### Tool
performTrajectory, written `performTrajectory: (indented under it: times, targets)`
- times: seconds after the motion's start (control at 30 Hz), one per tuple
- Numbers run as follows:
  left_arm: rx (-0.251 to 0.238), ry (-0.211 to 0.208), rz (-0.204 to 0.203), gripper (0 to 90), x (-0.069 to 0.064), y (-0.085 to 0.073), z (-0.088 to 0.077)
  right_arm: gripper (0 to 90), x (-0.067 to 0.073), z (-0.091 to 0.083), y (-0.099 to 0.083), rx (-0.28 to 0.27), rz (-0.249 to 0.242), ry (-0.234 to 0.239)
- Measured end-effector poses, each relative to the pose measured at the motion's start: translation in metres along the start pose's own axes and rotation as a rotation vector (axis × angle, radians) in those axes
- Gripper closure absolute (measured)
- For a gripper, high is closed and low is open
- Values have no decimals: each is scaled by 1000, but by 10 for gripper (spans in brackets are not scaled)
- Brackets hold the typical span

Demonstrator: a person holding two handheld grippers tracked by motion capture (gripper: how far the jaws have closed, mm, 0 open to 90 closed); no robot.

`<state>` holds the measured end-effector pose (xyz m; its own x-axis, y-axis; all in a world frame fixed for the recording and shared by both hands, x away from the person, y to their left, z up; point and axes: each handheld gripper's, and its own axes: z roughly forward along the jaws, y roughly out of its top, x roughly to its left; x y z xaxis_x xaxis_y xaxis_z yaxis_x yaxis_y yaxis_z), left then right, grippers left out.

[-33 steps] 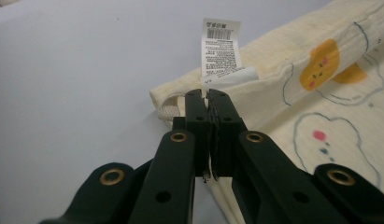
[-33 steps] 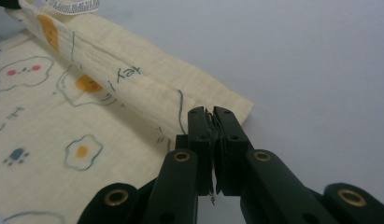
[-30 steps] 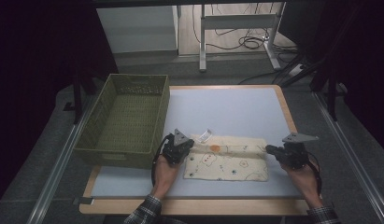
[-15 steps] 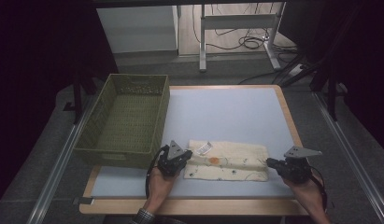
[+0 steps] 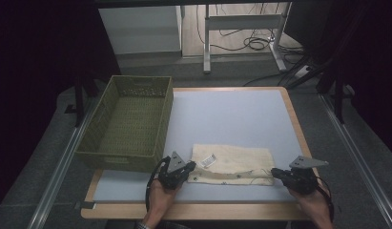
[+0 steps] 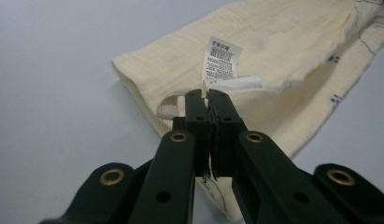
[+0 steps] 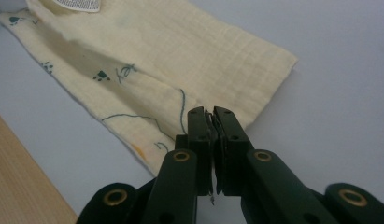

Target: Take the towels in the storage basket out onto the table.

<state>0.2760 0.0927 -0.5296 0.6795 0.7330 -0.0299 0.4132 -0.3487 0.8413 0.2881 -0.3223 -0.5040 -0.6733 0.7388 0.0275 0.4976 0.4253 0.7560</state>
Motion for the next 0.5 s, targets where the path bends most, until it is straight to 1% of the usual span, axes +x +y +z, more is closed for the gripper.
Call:
performTrajectory:
  times: [0.13, 0.27, 0.3, 0.33, 0.4, 0.5]
  targets:
    - [7, -8, -2, 880, -2, -4, -2, 857, 3, 0, -2, 5, 1, 8]
    - [13, -24, -16, 871, -3, -10, -4, 844, 3, -1, -6, 13, 9, 18]
    - [11, -29, -23, 859, -3, -12, -5, 825, 3, -2, -6, 12, 17, 24]
    - [11, -35, -31, 836, -2, -13, -6, 806, 3, -3, -7, 13, 24, 27]
    - [8, -37, -42, 754, 0, -14, -10, 770, 3, -7, -7, 11, 28, 28]
    - [1, -37, -60, 686, 3, -15, -17, 747, 2, -15, -7, 1, 34, 30]
